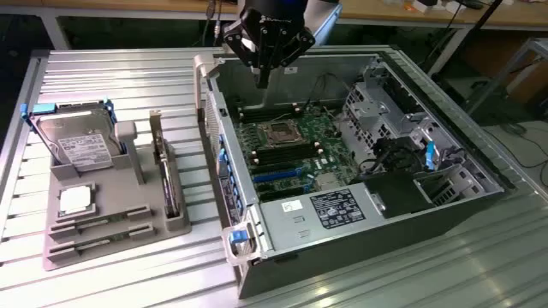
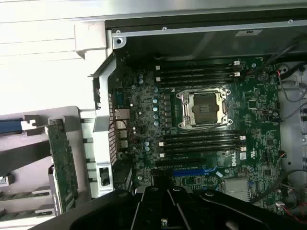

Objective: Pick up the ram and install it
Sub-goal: 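Reach for the ram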

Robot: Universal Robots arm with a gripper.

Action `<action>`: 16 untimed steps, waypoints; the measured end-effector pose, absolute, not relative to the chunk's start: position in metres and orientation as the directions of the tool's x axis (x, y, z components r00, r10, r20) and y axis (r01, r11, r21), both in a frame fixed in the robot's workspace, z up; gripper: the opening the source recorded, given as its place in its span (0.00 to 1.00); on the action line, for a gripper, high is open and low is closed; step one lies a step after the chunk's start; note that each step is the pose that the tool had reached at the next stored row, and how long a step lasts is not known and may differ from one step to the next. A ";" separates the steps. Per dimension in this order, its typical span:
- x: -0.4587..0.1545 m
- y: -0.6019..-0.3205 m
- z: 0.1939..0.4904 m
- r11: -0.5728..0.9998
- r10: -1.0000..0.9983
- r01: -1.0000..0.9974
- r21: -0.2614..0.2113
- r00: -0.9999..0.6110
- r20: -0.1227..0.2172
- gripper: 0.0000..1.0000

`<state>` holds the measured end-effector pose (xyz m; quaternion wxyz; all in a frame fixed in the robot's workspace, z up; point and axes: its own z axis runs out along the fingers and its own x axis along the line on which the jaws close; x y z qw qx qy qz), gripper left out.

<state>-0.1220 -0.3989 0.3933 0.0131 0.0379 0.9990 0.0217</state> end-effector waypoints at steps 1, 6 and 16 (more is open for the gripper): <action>-0.122 -0.399 0.393 0.996 0.076 0.075 0.044 -0.997 -0.024 0.11; -0.122 -0.399 0.393 0.996 0.076 0.075 0.044 -0.997 -0.024 0.11; -0.130 -0.399 0.393 0.996 0.076 0.075 0.044 -0.997 -0.024 0.11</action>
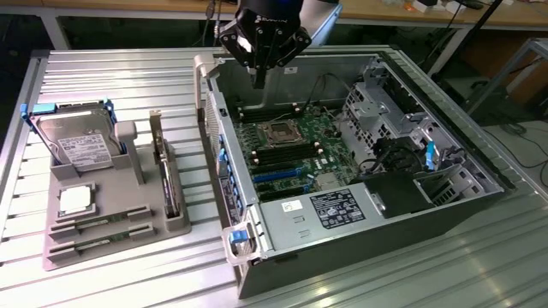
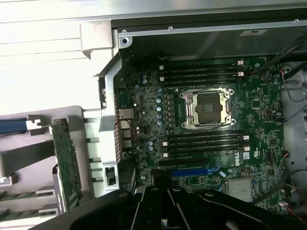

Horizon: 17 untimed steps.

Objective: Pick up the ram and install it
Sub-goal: 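Reach for the ram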

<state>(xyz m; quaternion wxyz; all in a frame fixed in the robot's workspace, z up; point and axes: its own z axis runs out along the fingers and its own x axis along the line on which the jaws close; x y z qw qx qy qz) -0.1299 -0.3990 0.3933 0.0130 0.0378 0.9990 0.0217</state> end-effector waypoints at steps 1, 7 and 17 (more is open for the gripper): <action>-0.131 -0.399 0.393 0.996 0.076 0.074 0.044 -0.997 -0.024 0.11; -0.147 -0.399 0.393 0.997 0.064 0.063 0.044 -0.998 -0.024 0.11; -0.169 -0.399 0.393 0.999 0.029 0.028 0.044 -0.999 -0.024 0.11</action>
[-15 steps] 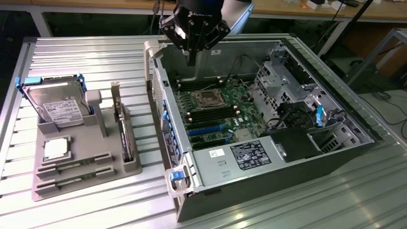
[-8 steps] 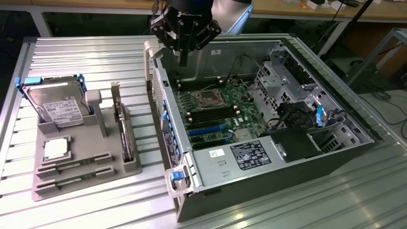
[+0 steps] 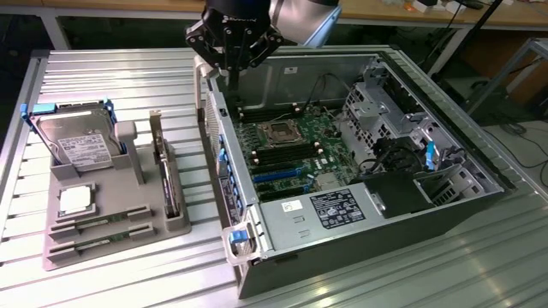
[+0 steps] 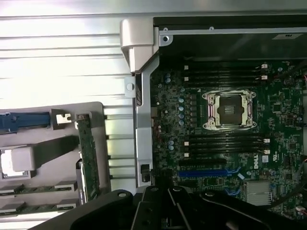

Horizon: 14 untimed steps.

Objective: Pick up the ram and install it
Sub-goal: 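Reach for the ram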

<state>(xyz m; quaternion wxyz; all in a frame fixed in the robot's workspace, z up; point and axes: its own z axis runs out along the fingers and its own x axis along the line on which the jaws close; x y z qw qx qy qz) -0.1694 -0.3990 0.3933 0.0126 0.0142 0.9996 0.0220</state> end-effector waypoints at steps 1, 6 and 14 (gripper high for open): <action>-0.171 -0.399 0.393 0.999 0.026 0.025 0.044 -0.999 -0.024 0.11; -0.181 -0.399 0.393 0.999 0.009 0.008 0.045 -1.000 -0.024 0.11; -0.200 -0.399 0.393 0.999 -0.016 -0.017 0.048 -1.000 -0.025 0.11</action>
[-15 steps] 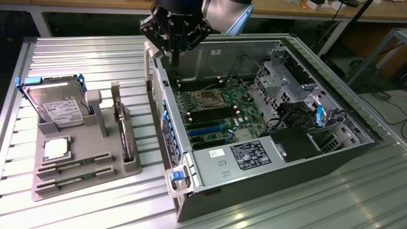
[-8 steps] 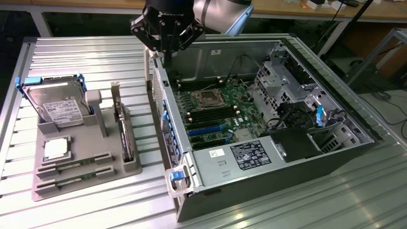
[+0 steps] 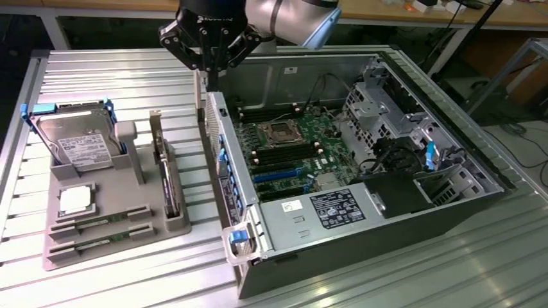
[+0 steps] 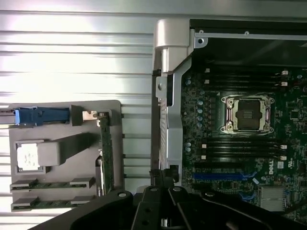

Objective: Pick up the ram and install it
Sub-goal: 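Reach for the ram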

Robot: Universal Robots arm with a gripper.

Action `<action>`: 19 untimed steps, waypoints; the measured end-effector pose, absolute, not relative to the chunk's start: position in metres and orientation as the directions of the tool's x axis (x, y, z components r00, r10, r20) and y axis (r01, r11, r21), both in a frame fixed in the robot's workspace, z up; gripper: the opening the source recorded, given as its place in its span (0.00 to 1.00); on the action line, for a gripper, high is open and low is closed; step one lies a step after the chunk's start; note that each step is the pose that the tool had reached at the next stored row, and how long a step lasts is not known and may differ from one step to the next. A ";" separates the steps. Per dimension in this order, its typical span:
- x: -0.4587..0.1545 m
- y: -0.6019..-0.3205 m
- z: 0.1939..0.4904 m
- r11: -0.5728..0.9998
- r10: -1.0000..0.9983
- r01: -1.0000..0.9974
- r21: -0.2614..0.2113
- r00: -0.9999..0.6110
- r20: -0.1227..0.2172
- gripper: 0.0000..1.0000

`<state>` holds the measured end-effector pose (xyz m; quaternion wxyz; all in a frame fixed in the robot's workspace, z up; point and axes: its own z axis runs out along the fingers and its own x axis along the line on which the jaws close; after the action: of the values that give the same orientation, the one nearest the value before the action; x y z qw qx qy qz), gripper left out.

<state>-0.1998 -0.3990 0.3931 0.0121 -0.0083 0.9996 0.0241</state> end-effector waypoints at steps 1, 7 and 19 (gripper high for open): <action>-0.202 -0.399 0.393 0.999 -0.018 -0.019 0.048 -1.000 -0.025 0.11; -0.221 -0.401 0.392 0.998 -0.037 -0.038 0.056 -0.999 -0.026 0.11; -0.262 -0.413 0.390 0.996 -0.051 -0.053 0.070 -0.998 -0.027 0.11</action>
<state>-0.2616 -0.4132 0.3899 0.0126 -0.0260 0.9990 0.0354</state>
